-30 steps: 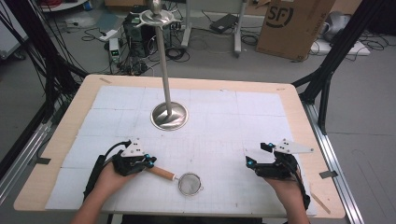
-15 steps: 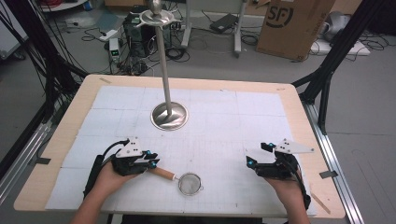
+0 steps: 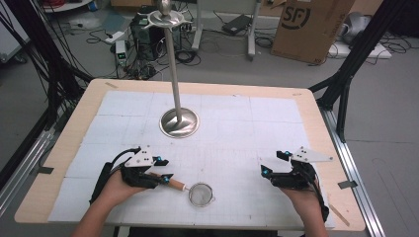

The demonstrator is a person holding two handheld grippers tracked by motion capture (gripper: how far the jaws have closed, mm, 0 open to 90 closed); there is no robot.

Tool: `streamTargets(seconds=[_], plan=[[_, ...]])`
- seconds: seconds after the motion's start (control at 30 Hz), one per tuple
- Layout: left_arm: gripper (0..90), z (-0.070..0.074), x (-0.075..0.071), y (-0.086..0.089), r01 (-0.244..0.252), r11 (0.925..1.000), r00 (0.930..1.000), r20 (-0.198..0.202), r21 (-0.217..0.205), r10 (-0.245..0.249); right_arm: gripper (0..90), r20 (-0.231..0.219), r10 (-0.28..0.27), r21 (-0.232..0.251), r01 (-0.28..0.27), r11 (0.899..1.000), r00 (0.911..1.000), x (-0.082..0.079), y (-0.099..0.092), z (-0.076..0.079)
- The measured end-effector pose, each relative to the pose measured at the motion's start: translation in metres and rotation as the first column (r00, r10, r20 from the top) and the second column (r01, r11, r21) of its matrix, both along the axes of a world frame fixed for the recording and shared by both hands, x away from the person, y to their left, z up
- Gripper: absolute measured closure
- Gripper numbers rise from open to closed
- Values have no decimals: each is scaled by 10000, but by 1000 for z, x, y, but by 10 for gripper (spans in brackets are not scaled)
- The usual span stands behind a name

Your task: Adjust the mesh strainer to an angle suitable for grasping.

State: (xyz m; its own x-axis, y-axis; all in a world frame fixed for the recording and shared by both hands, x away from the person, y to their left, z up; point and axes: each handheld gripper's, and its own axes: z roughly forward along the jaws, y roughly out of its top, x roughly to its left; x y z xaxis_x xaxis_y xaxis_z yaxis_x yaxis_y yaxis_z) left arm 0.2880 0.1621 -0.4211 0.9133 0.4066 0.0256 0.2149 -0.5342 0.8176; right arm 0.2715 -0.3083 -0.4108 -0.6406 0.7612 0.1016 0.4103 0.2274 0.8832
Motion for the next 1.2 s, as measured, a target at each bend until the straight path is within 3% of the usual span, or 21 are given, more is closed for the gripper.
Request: streamTargets(seconds=[0.1, 0.2, 0.33, 0.63, 0.77, 0.97, 1.2], plan=[[451, 1, 0, -3, 208, 9997, 9997, -99, 108, -207, 147, -6, 13, -2, -13, 10000, 10000, 0, 0, 0], [427, -2, 0, -10, 691, 9955, 9974, -244, 645, -676, 147, -9, 22, -35, -22, 10000, 10000, 0, 0, 0], [407, -5, -1, -15, 913, 9921, 9955, -343, 865, -887, 147, -4, 12, -7, -12, 10000, 10000, 0, 0, 0], [373, -10, 1, -17, 1068, 9883, 9932, -584, 1086, -1009, 147, -42, 107, -25, -107, 9999, 9999, 1, 0, -1], [371, -15, 2, -22, 1423, 9801, 9883, -756, 1385, -1328, 146, -47, 140, -4, -140, 9999, 9999, 1, 0, -1], [365, -17, 1, -25, 1624, 9745, 9852, -809, 1549, -1513, 147, -74, 115, 38, -114, 9999, 9999, 0, -1, 0], [411, -17, 1, -27, 1799, 9721, 9815, -927, 1506, -1673, 146, -60, 140, 7, -140, 9999, 9999, 1, -1, 0]])
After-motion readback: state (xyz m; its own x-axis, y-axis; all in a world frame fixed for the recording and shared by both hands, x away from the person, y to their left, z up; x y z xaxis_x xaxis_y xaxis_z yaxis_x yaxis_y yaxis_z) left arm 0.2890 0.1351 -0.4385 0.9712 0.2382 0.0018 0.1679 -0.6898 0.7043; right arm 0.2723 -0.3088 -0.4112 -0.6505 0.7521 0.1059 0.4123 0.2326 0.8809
